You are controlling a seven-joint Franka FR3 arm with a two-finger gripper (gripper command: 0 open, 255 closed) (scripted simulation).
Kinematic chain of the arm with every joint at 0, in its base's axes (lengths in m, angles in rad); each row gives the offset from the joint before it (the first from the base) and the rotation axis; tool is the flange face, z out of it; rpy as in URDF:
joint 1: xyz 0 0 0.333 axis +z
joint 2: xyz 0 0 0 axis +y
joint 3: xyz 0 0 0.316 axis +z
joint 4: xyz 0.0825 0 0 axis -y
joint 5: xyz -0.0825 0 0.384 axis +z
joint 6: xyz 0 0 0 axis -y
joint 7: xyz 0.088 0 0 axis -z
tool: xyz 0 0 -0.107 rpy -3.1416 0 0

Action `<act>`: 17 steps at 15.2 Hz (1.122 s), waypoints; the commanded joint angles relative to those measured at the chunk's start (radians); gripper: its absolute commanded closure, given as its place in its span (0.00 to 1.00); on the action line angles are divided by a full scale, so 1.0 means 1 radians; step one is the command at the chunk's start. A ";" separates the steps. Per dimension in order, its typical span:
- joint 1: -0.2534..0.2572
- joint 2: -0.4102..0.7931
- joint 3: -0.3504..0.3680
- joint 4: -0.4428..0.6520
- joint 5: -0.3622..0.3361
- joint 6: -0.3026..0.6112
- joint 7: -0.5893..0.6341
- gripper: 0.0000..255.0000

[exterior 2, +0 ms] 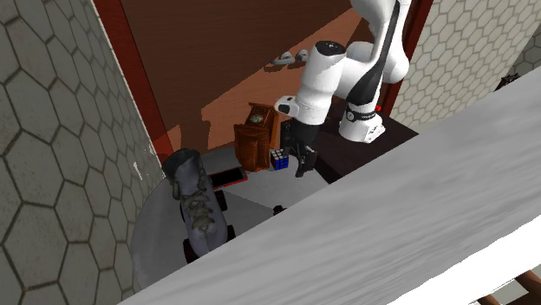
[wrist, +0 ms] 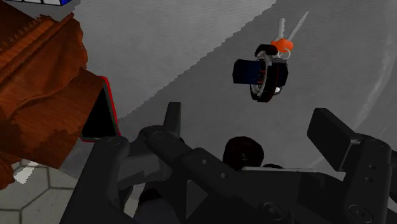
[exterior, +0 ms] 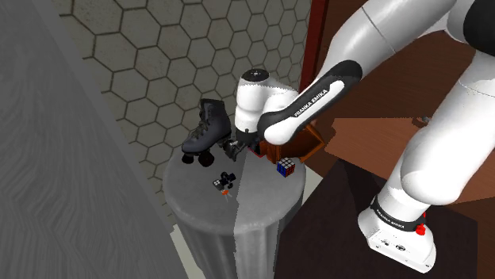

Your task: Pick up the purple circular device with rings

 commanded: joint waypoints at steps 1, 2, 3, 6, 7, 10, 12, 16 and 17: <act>0.001 0.081 0.011 0.032 -0.070 0.042 0.081 0.00; 0.006 0.123 0.010 0.054 -0.110 0.059 0.123 0.00; 0.015 0.166 0.006 0.077 -0.149 0.074 0.164 0.00; 0.059 0.291 -0.026 0.155 -0.257 0.108 0.278 0.00; 0.078 0.331 -0.040 0.184 -0.286 0.117 0.311 0.00; 0.092 0.359 -0.059 0.189 -0.313 0.138 0.335 0.00; 0.104 0.383 -0.075 0.192 -0.338 0.158 0.356 0.00; 0.127 0.427 -0.106 0.201 -0.381 0.192 0.394 0.00; 0.127 0.427 -0.106 0.201 -0.381 0.192 0.394 0.00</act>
